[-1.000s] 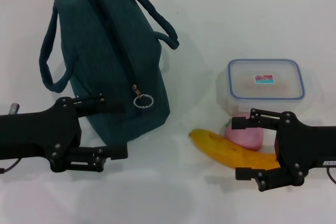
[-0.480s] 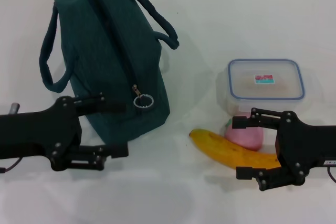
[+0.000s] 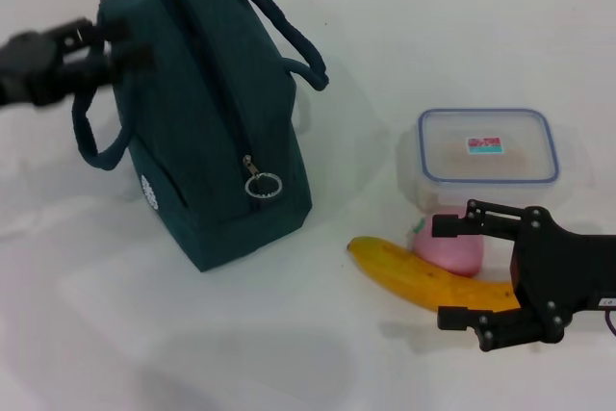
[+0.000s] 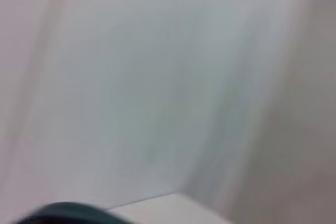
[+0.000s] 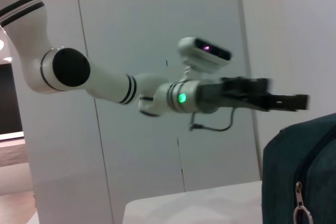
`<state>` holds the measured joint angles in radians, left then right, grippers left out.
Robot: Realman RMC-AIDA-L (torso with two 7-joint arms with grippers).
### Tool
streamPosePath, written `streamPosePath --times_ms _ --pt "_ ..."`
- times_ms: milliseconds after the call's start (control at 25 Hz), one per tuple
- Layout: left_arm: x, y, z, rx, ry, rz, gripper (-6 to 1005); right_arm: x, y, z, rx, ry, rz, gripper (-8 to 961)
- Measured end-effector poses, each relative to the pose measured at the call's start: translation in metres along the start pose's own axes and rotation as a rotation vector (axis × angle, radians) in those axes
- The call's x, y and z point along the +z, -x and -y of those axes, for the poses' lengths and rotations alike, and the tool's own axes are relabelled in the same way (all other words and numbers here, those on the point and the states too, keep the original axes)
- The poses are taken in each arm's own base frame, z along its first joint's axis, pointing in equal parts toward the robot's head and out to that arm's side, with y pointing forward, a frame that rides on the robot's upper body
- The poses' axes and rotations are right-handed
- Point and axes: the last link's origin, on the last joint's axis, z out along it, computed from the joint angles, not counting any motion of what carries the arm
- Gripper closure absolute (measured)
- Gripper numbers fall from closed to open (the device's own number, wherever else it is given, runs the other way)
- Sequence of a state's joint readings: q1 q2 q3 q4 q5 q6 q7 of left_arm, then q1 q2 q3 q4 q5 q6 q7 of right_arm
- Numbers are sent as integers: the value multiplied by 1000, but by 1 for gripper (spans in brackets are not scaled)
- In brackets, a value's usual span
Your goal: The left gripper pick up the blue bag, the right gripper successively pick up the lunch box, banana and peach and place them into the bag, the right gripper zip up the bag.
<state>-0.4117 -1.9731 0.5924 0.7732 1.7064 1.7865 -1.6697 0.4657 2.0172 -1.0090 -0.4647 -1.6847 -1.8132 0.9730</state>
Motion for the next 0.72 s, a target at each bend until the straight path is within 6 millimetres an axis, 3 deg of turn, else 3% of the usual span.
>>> streamPosePath --times_ms 80,320,480,720 --pt "4 -14 16 -52 -88 16 112 -2 -2 -2 3 -12 6 68" --pt "12 -31 37 -201 -221 128 111 -5 -6 -6 20 -47 35 68" --pt "12 -40 34 -240 -275 188 111 -7 -8 -6 26 -60 37 68" --pt "-4 -59 18 -227 -327 161 111 -7 -10 -8 36 -66 39 68"
